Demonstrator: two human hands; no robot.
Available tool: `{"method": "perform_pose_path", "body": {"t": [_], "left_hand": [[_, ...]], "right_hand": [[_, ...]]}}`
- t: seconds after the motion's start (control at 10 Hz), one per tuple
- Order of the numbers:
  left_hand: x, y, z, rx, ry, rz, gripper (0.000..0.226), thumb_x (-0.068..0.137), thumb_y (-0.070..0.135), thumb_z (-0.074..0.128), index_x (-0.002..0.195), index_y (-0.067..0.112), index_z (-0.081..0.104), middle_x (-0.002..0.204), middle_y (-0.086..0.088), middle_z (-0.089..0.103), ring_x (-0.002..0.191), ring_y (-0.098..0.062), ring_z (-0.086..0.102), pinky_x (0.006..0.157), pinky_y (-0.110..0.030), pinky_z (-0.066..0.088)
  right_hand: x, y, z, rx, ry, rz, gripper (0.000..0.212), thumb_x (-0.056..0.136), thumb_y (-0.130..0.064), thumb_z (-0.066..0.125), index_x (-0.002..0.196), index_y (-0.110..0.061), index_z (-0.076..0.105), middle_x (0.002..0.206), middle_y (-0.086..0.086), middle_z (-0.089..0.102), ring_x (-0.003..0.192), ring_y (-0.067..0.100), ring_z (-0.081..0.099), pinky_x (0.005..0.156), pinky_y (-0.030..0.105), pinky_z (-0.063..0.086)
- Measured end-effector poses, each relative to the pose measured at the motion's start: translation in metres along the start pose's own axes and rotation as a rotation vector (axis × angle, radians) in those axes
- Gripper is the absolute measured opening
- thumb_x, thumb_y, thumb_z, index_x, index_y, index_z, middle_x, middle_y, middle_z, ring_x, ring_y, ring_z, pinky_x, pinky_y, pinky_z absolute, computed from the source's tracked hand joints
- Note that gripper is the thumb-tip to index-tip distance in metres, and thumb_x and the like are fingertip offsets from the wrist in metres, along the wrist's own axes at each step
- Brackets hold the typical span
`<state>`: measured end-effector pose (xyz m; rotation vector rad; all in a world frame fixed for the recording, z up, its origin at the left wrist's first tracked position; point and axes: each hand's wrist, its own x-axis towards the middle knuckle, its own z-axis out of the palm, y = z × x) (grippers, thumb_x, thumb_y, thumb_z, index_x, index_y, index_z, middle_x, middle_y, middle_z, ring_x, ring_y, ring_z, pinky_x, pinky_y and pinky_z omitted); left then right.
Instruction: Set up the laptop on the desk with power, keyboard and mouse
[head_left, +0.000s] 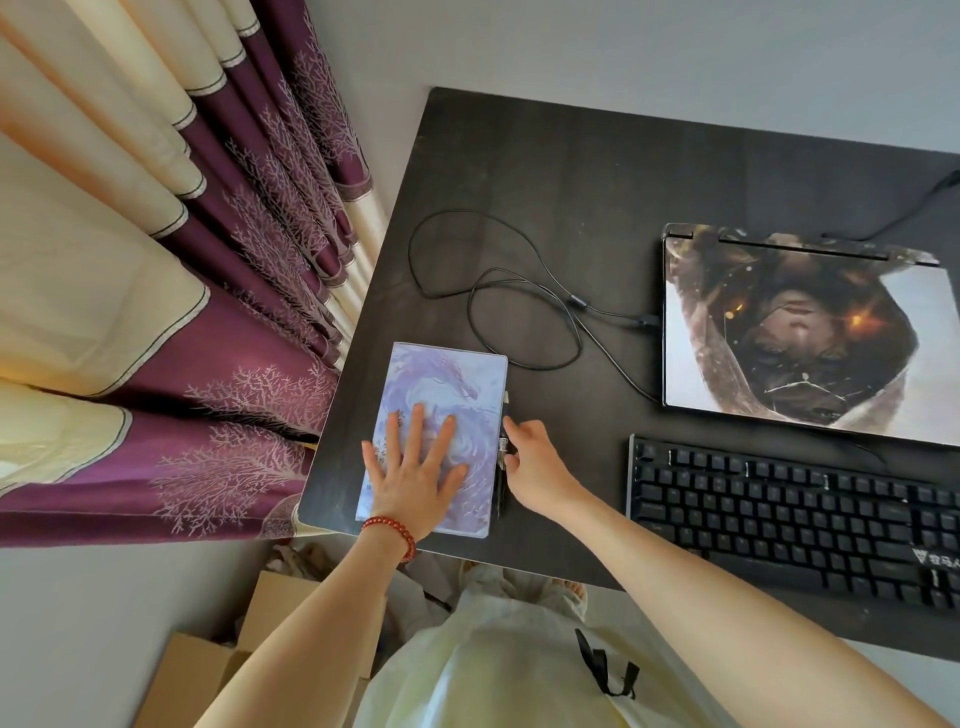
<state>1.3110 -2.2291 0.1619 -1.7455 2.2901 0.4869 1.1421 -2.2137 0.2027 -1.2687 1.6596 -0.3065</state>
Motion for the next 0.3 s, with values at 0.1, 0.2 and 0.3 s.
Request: {"method": "perform_pose_path", "body": {"t": [0.1,0.2,0.3], "left_hand": [[0.000,0.000,-0.001,0.007,-0.020,0.002,0.062,0.088,0.061,0.013,0.130,0.044,-0.029,0.155,0.000,-0.020,0.139,-0.029,-0.024,0.108,-0.058,-0.012],[-0.001,0.000,-0.003,0.011,-0.033,0.001,0.062,0.089,0.061,0.014,0.130,0.044,-0.029,0.154,0.000,-0.020,0.139,-0.029,-0.024,0.109,-0.058,-0.011],[-0.001,0.002,-0.005,0.004,-0.041,0.013,0.061,0.089,0.060,0.015,0.131,0.044,-0.027,0.154,0.000,-0.020,0.139,-0.030,-0.024,0.109,-0.059,-0.010]], "right_hand": [[0.000,-0.004,-0.001,0.019,-0.011,-0.009,0.038,0.093,-0.009,0.037,0.130,-0.015,0.037,0.118,0.006,0.032,0.089,0.016,0.046,0.084,0.017,0.031],[0.001,0.001,-0.001,0.010,-0.001,0.006,0.039,0.094,-0.009,0.037,0.133,-0.011,0.037,0.125,0.011,0.035,0.092,0.016,0.047,0.086,0.018,0.031],[-0.002,-0.004,-0.014,0.069,0.057,0.057,0.039,0.095,-0.012,0.038,0.133,-0.011,0.039,0.132,0.014,0.037,0.105,0.021,0.052,0.093,0.022,0.034]]}}
